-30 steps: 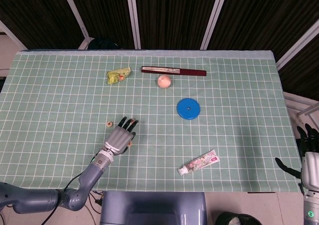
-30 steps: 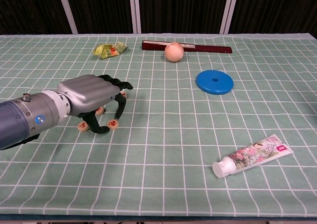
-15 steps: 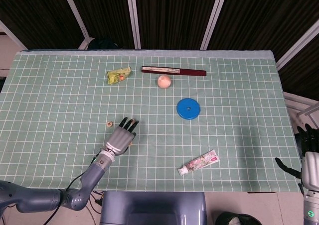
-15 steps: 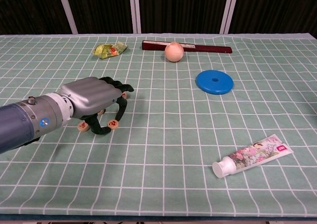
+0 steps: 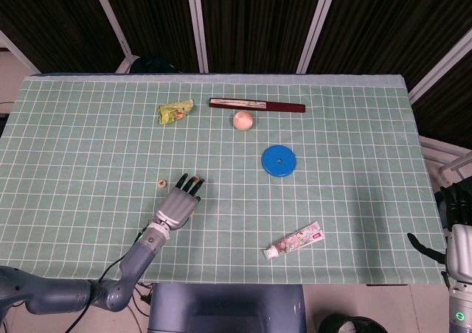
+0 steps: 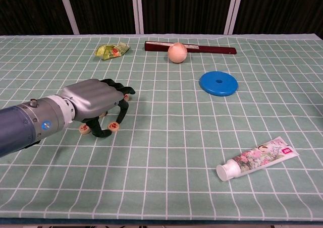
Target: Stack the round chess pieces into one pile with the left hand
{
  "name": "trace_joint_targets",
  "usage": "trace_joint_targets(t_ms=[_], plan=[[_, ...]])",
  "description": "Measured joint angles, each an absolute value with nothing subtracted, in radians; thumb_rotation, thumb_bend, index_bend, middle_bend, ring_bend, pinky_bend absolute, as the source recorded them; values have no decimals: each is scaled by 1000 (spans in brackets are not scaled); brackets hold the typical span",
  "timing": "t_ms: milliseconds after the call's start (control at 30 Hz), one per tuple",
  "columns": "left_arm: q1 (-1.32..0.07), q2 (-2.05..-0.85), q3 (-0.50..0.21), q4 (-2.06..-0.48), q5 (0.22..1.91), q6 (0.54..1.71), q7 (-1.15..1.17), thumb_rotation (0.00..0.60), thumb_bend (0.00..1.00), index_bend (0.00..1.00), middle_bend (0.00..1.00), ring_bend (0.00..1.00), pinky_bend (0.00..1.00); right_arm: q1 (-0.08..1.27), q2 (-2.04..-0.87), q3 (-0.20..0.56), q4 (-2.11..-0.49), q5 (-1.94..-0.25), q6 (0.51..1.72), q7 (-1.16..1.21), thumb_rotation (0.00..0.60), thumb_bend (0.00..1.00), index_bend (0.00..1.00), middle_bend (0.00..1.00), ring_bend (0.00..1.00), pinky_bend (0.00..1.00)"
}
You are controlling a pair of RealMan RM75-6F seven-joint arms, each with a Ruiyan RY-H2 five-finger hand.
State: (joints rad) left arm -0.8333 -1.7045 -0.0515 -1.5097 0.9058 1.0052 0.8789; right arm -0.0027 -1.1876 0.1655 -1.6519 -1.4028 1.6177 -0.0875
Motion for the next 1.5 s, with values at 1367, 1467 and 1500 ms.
trace_joint_targets(t_ms=[1367,1467,1500], plan=[[-827,-1636,-68,-1468,886,1036,834,600,316,482,0,0,0,-1,-1193,163,-1649,-1403,1616,-98,600,233,92,13,0,0],[-830,-1642,-68,-1459,883,1033,839,600,316,478,0,0,0,-1,-1192,163,-1649,-1403,1615,-98,600,233,92,13,0,0],[-830,-1644,-68,-1457,882,1033,840,600,316,477,0,0,0,-1,-1192,163,-1649,-1403,1615,-98,600,233,92,13,0,0]])
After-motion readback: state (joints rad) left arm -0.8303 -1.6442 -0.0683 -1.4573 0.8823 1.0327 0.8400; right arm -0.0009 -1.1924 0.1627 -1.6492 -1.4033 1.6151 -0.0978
